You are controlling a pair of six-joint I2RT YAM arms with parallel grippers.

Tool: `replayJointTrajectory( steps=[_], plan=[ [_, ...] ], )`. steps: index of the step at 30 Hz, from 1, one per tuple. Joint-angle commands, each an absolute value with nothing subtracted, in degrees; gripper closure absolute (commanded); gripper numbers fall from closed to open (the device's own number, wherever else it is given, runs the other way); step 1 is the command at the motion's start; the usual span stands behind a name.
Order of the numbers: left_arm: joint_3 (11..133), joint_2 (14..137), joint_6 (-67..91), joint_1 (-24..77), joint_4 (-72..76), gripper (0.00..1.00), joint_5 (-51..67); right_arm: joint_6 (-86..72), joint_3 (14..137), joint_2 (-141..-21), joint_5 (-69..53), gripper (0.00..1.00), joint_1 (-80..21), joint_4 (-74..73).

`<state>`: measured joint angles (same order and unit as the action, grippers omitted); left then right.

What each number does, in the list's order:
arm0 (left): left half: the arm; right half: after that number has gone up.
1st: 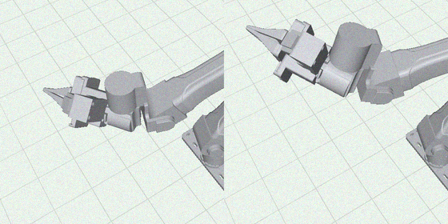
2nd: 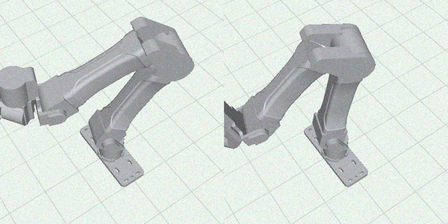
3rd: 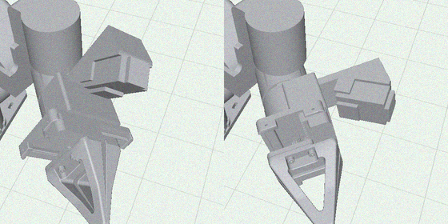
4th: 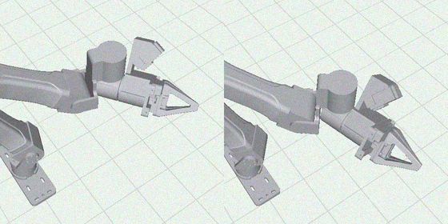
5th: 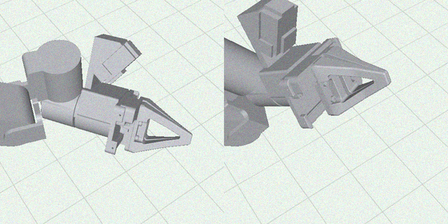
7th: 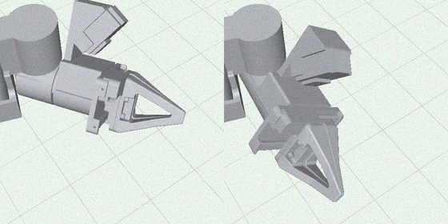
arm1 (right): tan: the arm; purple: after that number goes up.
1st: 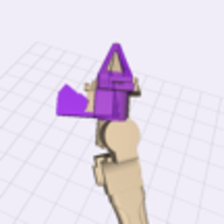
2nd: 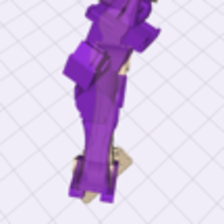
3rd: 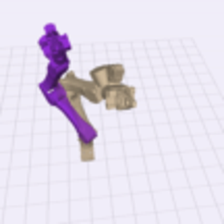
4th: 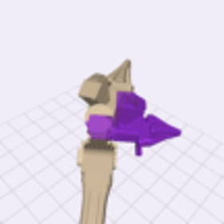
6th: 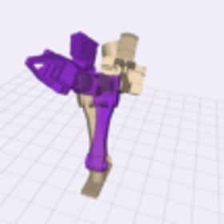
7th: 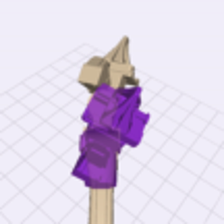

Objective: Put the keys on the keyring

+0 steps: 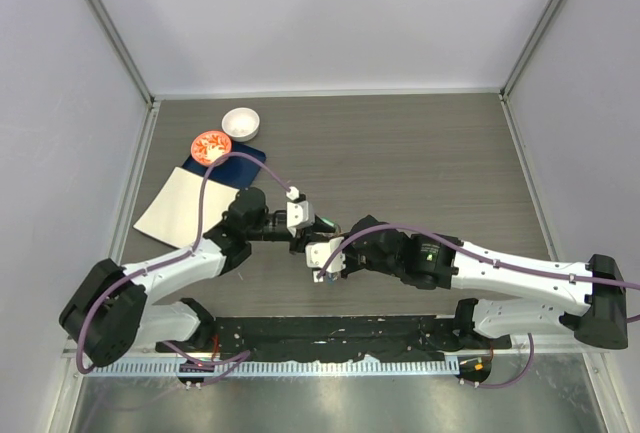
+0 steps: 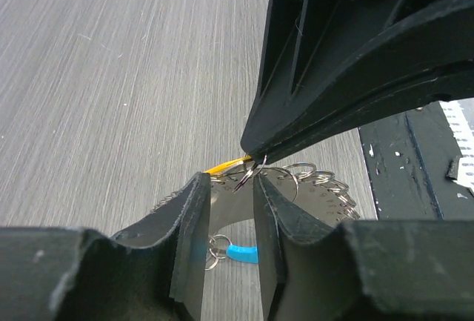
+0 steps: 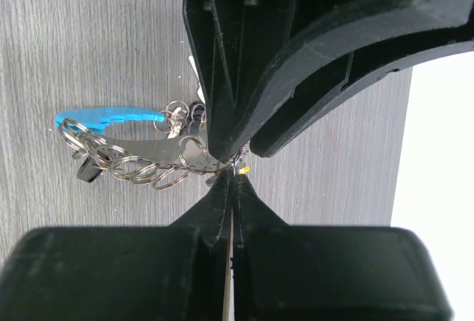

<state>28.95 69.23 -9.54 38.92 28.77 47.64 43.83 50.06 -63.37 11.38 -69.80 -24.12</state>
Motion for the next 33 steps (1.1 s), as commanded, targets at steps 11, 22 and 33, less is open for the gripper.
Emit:
replayJointTrajectory(
  steps=[11, 22, 33],
  plan=[
    [29.01, 68.38, -8.72, 37.01, 30.83, 1.0, 50.72, 42.98, 51.94, -60.3, 13.09, 0.99, -70.14, -24.69],
    [23.91, 66.36, 12.28, 35.24, 50.51, 1.0, 45.18, 37.71, 48.08, -57.74, 12.92, 0.99, -70.14, -22.86],
    [23.46, 64.69, 22.85, 35.24, 54.69, 0.93, 33.41, 36.65, 46.05, -62.48, 14.67, 0.99, -70.05, -14.86]
  ],
)
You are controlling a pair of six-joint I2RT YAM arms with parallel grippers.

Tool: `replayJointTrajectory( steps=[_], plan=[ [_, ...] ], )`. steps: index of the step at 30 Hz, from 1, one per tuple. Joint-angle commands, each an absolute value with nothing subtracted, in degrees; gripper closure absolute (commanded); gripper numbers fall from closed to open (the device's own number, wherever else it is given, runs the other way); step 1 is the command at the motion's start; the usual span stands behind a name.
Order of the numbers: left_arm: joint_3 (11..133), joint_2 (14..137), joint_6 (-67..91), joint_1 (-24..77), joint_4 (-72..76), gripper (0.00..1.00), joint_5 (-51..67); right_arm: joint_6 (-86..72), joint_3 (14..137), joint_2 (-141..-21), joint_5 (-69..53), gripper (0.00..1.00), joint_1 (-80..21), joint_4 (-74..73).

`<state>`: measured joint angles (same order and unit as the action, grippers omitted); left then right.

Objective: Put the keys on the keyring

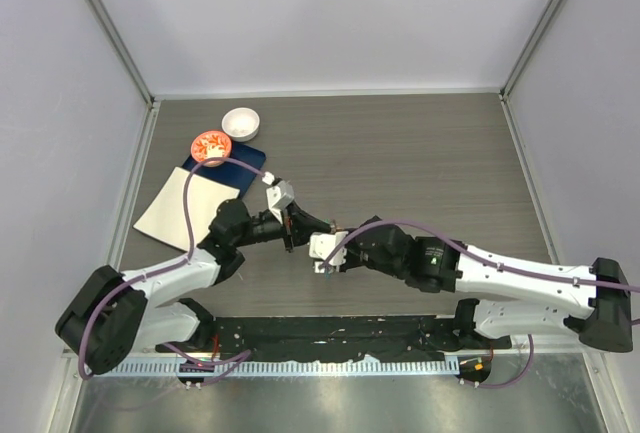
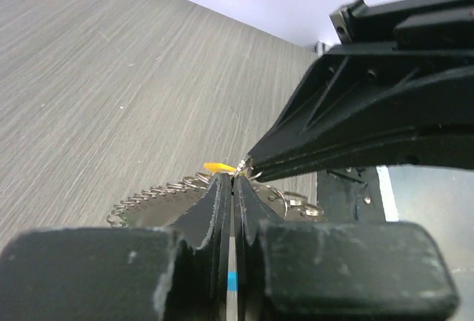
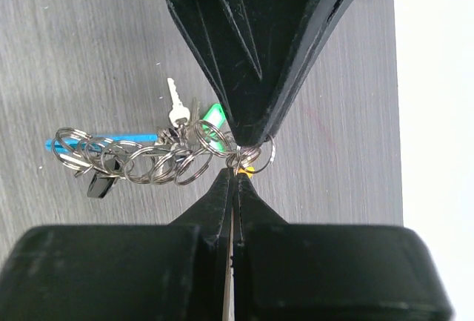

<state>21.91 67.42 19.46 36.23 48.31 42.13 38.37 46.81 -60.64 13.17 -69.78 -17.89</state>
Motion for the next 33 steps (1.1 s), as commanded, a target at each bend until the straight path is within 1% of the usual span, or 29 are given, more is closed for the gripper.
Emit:
replayJointTrajectory(
  steps=[1, 2, 3, 4, 6, 7, 9, 10, 11, 12, 15, 16, 17, 18, 20, 23, 26, 28, 33],
  plan=[
    [23.38, 64.17, 22.59, 35.24, 53.62, 0.74, 32.09, 36.56, 46.32, -62.93, 17.11, 0.99, -69.87, -13.72],
    [23.47, 62.77, 22.33, 35.24, 52.57, 0.66, 29.12, 36.21, 46.58, -63.45, 18.01, 0.99, -69.61, -13.45],
    [23.47, 61.97, 21.89, 35.24, 49.69, 0.61, 27.44, 35.86, 47.54, -64.33, 18.71, 0.99, -68.57, -13.19],
    [23.55, 61.01, 21.8, 35.24, 47.92, 0.51, 25.33, 35.42, 48.07, -64.68, 19.07, 0.99, -67.95, -12.66],
    [23.9, 57.58, 20.84, 35.24, 41.96, 0.45, 19.71, 35.07, 49.3, -65.21, 19.25, 0.99, -66.1, -11.87],
    [24.08, 56.18, 20.57, 35.24, 39.92, 0.4, 18.03, 34.72, 49.92, -65.65, 18.81, 0.99, -63.66, -11.34],
    [24.95, 52.5, 20.3, 35.16, 33.44, 0.35, 12.43, 34.37, 51.84, -66.27, 17.76, 0.99, -61.1, -10.2],
    [25.48, 51.34, 20.13, 35.24, 30.7, 0.29, 10.48, 34.19, 52.55, -67.4, 17.67, 0.99, -58.13, -9.15],
    [26.1, 50.28, 20.3, 35.24, 28.15, 0.26, 8.11, 33.93, 53.52, -68.2, 17.84, 0.99, -56.62, -8.79],
    [27.32, 48.36, 20.39, 35.24, 23.51, 0.22, 4.17, 33.75, 55.7, -69.25, 18.36, 0.99, -54.86, -8.35],
    [29.52, 45.89, 21.18, 35.24, 15.59, 0.15, -1.91, 31.65, 60.79, -73.73, 20.56, 0.99, -48.18, -5.72],
    [30.14, 44.49, 21.44, 35.24, 13.82, 0.1, -5.41, 30.6, 62.39, -74.87, 20.74, 0.99, -46.42, -4.32],
    [30.76, 43.86, 22.14, 35.16, 12.06, 0.07, -7.02, 28.67, 63.97, -77.84, 20.74, 0.99, -42.58, -3.78],
    [32.07, 43.34, 22.5, 35.16, 8.39, 0.02, -8.68, 27.52, 67.29, -79.26, 20.83, 0.99, -40.97, -3.26],
    [34.61, 41.84, 24.85, 35.24, 4.24, 0.0, -13.43, 25.67, 72.13, -83.99, 20.57, 0.99, -36.15, -1.85],
    [37.25, 40.61, 27.24, 35.24, -4.89, 0.0, -16.26, 21.28, 76.8, -90.06, 20.83, 0.99, -30.44, -0.35],
    [38.84, 39.12, 29.26, 35.24, -10.0, 0.0, -17.75, 16.27, 77.52, -92.98, 21.53, 0.99, -27.52, -0.35],
    [39.29, 37.45, 29.18, 35.24, -12.12, 0.0, -18.28, 11.97, 75.68, -93.34, 21.53, 0.99, -25.93, -0.44],
    [39.2, 32.44, 30.93, 35.24, -16.87, 0.0, -21.53, 2.92, 61.46, -87.56, 21.45, 0.99, -25.66, -0.53]
  ],
)
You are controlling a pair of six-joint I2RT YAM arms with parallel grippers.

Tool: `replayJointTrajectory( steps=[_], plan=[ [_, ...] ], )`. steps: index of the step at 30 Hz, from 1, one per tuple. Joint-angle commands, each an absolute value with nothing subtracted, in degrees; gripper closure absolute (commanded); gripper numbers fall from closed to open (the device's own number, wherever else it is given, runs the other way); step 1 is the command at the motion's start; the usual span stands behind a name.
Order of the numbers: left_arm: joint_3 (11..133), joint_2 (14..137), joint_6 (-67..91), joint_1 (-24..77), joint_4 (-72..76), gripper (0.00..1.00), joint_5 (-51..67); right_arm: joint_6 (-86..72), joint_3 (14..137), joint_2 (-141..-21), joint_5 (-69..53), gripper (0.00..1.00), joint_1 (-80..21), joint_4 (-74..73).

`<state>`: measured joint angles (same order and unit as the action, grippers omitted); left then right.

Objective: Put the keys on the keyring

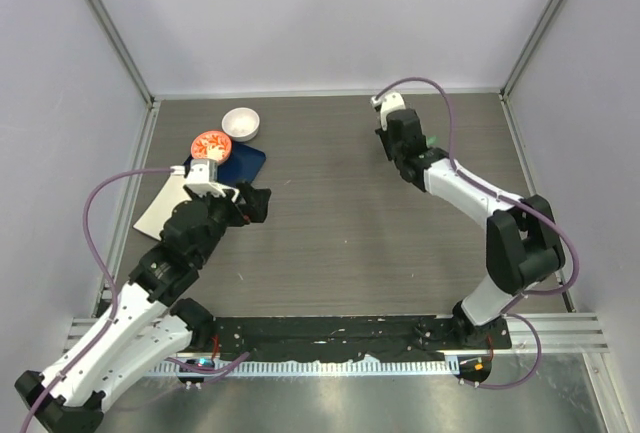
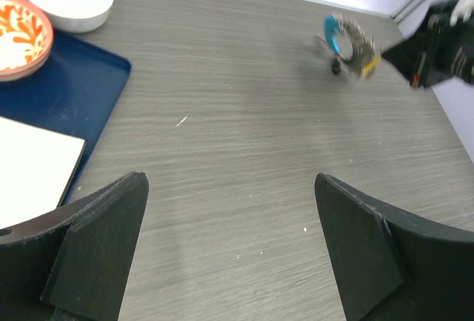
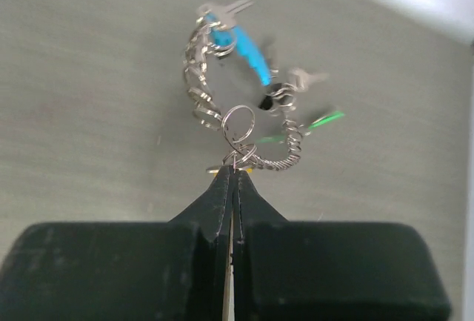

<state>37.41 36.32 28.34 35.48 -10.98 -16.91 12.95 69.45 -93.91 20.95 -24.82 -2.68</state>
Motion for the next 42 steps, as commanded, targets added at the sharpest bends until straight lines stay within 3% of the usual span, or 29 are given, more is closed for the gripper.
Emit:
replayJointTrajectory(
  steps=[1, 8, 11, 14, 17, 18, 20, 26, 29, 35, 42],
  plan=[
    [39.11, 31.56, 31.29, 35.24, -17.31, 0.0, -21.97, 0.2, 59.26, -86.67, 21.27, 0.99, -25.58, -0.7],
    [39.02, 24.35, 31.64, 35.24, -24.24, 0.0, -22.77, -12.37, 39.5, -76.13, 23.72, 0.98, -24.44, -4.65],
    [40.25, 24.69, 31.11, 35.16, -28.37, 0.0, -22.06, -16.51, 34.12, -67.72, 30.65, 0.96, -23.21, -3.87],
    [40.43, 26.01, 31.03, 35.24, -30.41, 0.0, -21.1, -17.92, 33.66, -62.33, 28.48, 0.92, -19.97, -5.88],
    [40.52, 27.94, 31.9, 35.24, -30.41, 0.0, -19.78, -21.0, 33.58, -59.95, 28.3, 0.71, -18.99, -8.35],
    [40.69, 28.38, 32.25, 35.16, -30.32, 0.0, -19.6, -22.31, 33.4, -59.07, 28.3, 0.5, -19.07, -9.57],
    [40.87, 29.7, 32.52, 35.24, -29.27, 0.0, -19.34, -23.28, 33.05, -57.05, 28.13, 0.33, -19.07, -10.8],
    [44.11, 36.46, 31.2, 35.16, -29.0, 0.0, -21.26, -29.17, 34.89, -44.14, 32.15, 0.12, -19.07, -16.06],
    [46.84, 40.06, 30.94, 33.14, -28.83, 0.0, -21.01, -28.57, 37.52, -36.49, 35.41, 0.07, -18.99, -19.15],
    [50.1, 44.82, 34.18, 20.49, -27.51, 0.0, -14.5, -21.82, 38.93, -17.51, 39.28, 0.06, -19.07, -17.32],
    [47.56, 35.09, 30.68, 18.37, -27.86, 0.0, -23.81, -13.81, 45.17, -11.17, 43.5, 0.05, -18.99, -23.29]
  ],
)
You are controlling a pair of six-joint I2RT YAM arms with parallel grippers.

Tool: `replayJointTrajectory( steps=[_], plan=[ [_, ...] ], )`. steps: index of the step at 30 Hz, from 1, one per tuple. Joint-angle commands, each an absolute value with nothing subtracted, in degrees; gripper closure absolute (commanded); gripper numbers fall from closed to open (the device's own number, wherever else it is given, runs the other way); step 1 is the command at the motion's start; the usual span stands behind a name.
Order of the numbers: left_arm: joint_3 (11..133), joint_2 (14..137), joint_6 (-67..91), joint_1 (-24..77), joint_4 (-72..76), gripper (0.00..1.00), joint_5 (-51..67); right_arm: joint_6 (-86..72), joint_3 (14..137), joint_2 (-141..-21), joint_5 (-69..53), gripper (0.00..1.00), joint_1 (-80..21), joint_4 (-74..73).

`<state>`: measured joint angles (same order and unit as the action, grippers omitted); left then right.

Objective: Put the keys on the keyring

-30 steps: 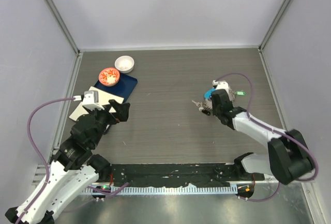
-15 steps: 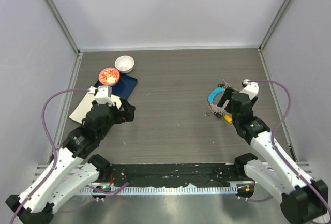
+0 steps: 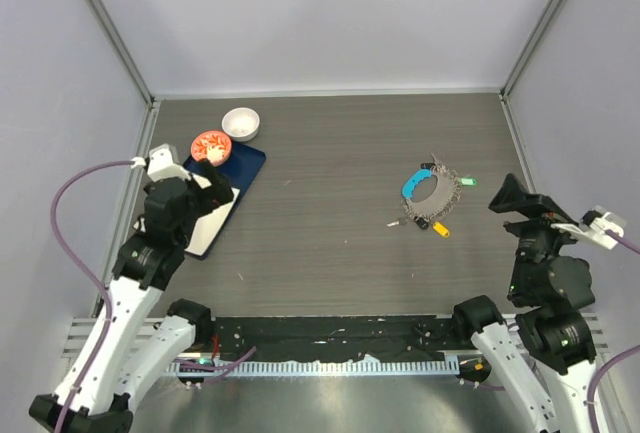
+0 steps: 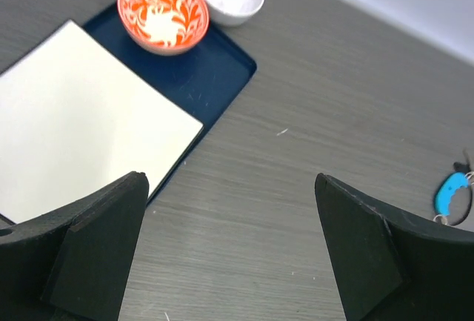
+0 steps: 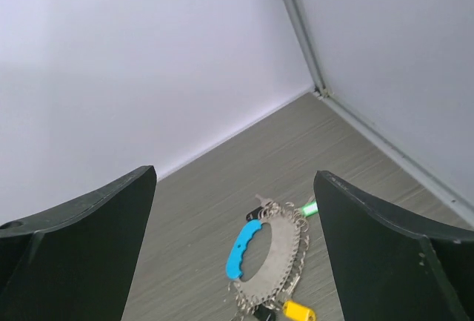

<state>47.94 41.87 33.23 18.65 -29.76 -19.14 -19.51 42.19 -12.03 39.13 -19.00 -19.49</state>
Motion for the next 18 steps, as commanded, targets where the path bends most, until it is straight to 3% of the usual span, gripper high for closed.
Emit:
replayJointTrajectory(
  steps=[1, 11, 18],
  plan=[
    [46.94, 30.89, 28.67, 18.37, -27.77, 0.0, -25.73, -12.84, 45.61, -10.73, 43.59, 0.05, -19.07, -23.73],
    [38.6, 7.85, 20.83, 18.37, -26.99, 0.0, -29.62, -5.89, 40.35, -2.47, 43.86, 0.05, -19.07, -21.27],
    [37.26, 6.14, 20.39, 18.28, -26.45, 0.0, -29.18, -7.03, 35.34, -0.18, 42.46, 0.05, -19.07, -20.3]
  ],
)
